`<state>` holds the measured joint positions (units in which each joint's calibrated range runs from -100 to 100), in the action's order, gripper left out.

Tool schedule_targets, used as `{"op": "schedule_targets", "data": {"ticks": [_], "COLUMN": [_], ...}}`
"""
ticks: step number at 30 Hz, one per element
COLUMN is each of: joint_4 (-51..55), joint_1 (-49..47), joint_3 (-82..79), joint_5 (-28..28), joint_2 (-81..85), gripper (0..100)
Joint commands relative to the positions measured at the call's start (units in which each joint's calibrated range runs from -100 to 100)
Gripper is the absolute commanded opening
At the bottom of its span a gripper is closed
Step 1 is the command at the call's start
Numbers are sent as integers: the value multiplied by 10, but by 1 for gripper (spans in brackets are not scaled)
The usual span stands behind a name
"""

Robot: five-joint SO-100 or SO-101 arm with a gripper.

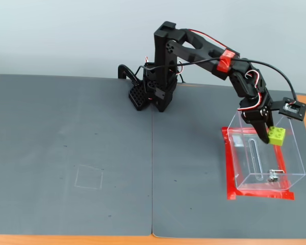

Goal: Pick the green lego block and place it into the transparent box

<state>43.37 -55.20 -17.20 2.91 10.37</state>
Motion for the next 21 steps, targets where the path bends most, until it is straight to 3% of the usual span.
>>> {"op": "schedule_targets", "data": {"ticks": [1,10,21], "joint_4": [0,1,1], "joint_1": [-3,-3,2], "joint_3": [39,38,55], "joint_5": [-1,-3,-1], "joint_2": [-1,-2,14], "gripper": [9,23,23]}}
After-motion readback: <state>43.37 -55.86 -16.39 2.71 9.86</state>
